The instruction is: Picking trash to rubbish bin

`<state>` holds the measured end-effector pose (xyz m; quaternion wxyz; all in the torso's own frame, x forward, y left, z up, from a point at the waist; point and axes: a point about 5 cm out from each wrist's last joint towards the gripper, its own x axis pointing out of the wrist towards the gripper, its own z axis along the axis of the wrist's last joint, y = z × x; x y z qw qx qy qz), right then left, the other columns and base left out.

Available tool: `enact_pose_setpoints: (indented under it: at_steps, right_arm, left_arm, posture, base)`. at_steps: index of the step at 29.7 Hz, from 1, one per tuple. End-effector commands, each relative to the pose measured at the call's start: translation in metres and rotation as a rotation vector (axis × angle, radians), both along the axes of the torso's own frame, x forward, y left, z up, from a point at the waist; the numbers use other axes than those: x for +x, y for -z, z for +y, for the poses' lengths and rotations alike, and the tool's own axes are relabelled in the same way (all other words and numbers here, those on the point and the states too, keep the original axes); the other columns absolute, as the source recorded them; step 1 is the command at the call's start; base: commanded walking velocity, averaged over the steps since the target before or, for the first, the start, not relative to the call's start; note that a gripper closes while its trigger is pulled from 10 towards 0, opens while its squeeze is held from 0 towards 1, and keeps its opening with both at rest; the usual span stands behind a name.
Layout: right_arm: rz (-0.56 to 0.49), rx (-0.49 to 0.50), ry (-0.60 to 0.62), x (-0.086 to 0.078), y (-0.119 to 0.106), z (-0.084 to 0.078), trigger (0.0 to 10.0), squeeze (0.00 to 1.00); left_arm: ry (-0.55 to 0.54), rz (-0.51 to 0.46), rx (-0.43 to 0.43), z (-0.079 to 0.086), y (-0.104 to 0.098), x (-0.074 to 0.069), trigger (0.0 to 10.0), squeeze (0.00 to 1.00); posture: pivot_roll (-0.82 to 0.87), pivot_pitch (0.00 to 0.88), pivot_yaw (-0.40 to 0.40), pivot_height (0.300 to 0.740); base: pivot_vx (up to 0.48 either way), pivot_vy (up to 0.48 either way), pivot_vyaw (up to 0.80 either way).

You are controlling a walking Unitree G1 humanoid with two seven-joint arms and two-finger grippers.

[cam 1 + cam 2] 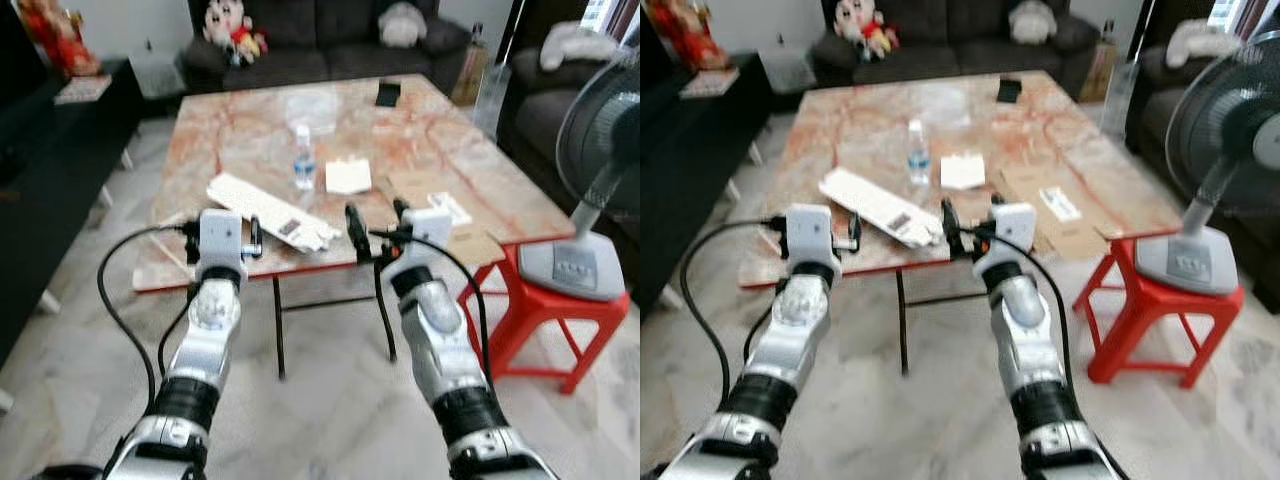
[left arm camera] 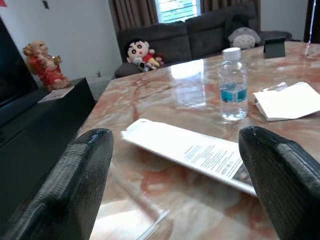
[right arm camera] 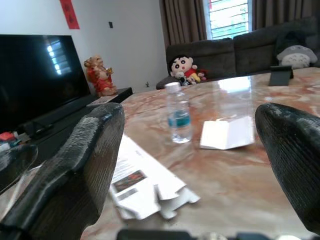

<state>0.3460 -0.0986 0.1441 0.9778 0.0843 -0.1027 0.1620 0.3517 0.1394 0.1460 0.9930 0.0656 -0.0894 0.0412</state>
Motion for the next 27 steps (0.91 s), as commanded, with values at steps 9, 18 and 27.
enact_pose_setpoints:
  at_steps: [9,18,27]
  right_arm:
    - [-0.024,-0.003,0.017,0.0019,-0.0063,-0.0041,10.0,0.00]
    - [-0.025,-0.012,0.012,0.0019,-0.0061,-0.0040,10.0,0.00]
    - [-0.044,-0.051,-0.016,-0.0005,-0.0061,0.0005,10.0,0.00]
  left_arm:
    - [0.026,0.010,-0.002,-0.0066,-0.0014,0.0005,10.0,0.00]
    - [0.010,0.003,-0.007,-0.0037,-0.0025,-0.0018,10.0,0.00]
    - [-0.005,0.004,-0.007,-0.0006,-0.0022,-0.0035,10.0,0.00]
  posture:
    - [-0.15,0.013,0.039,0.740]
    - [-0.14,0.025,0.030,0.740]
    - [-0.14,0.037,0.026,0.740]
  base:
    - [0.394,0.000,0.00]
    - [0.395,0.000,0.00]
    - [0.395,0.000,0.25]
